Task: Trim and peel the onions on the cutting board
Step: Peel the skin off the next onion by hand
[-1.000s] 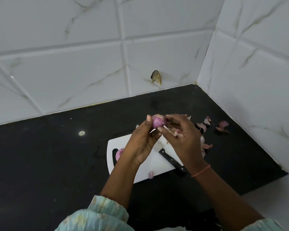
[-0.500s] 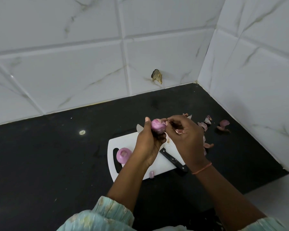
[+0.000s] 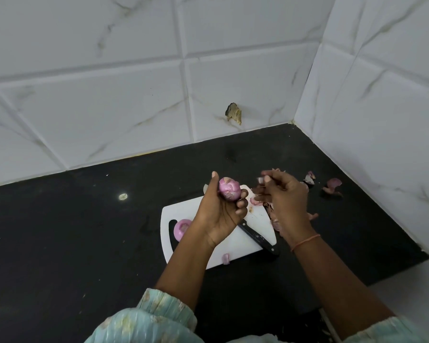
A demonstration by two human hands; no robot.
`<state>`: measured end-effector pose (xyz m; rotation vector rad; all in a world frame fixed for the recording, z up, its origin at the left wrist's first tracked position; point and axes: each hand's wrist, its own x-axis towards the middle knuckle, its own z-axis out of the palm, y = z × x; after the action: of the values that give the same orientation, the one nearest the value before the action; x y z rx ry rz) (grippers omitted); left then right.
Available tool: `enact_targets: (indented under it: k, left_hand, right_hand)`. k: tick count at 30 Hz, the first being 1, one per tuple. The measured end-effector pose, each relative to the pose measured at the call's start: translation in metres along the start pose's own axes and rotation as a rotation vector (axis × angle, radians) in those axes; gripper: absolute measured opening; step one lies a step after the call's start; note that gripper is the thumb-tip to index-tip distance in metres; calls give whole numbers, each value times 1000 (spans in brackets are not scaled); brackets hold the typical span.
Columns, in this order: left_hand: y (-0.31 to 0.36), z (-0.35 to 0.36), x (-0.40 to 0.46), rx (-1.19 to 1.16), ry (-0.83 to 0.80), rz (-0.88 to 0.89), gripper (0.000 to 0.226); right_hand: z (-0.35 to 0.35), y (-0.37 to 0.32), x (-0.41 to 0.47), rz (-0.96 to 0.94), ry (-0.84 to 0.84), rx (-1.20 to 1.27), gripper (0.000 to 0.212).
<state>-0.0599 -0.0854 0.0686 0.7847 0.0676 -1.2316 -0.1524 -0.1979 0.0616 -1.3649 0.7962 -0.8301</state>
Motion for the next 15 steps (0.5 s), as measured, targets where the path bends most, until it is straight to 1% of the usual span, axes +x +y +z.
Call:
enact_targets:
  k: [2, 3, 4, 5, 7, 9, 10, 11, 13, 14, 15]
  left_hand:
    - [0, -1, 0, 34, 8, -7, 56]
    - [0, -1, 0, 43, 19, -3, 52]
    - [-1, -1, 0, 49, 30, 8, 48]
    - [-1, -1, 0, 57, 41, 23, 44]
    - [-1, 0, 0, 78, 61, 55, 40]
    - [-2, 0, 0, 95, 70, 89, 40]
    - [-2, 0, 0, 110, 73, 110, 39]
    - [-3, 0, 0, 129, 75, 129, 38]
    - [-5, 1, 0, 161, 78, 162, 38]
    - [-5, 2, 0, 156, 75, 174, 40]
    - [-5, 2, 0, 138, 66, 181, 41]
  right_hand:
    - [-16, 19, 9, -212, 50, -448, 19]
    - [-24, 28, 14, -275, 59, -609, 22]
    - [-31, 35, 18, -300, 48, -717, 25]
    - [-38, 43, 21, -303, 18, -789, 29]
    - [-45, 52, 25, -246, -67, -967, 37]
    - [-45, 52, 24, -168, -80, -1198, 41]
    - [-43, 48, 21, -166, -59, -1219, 43]
    - [-39, 42, 19, -197, -40, -1148, 42]
    - [-29, 27, 9, -341, -66, -811, 35]
    - [-22, 17, 3, -417, -120, -657, 31]
    - [-15, 7, -3, -490, -190, -567, 29]
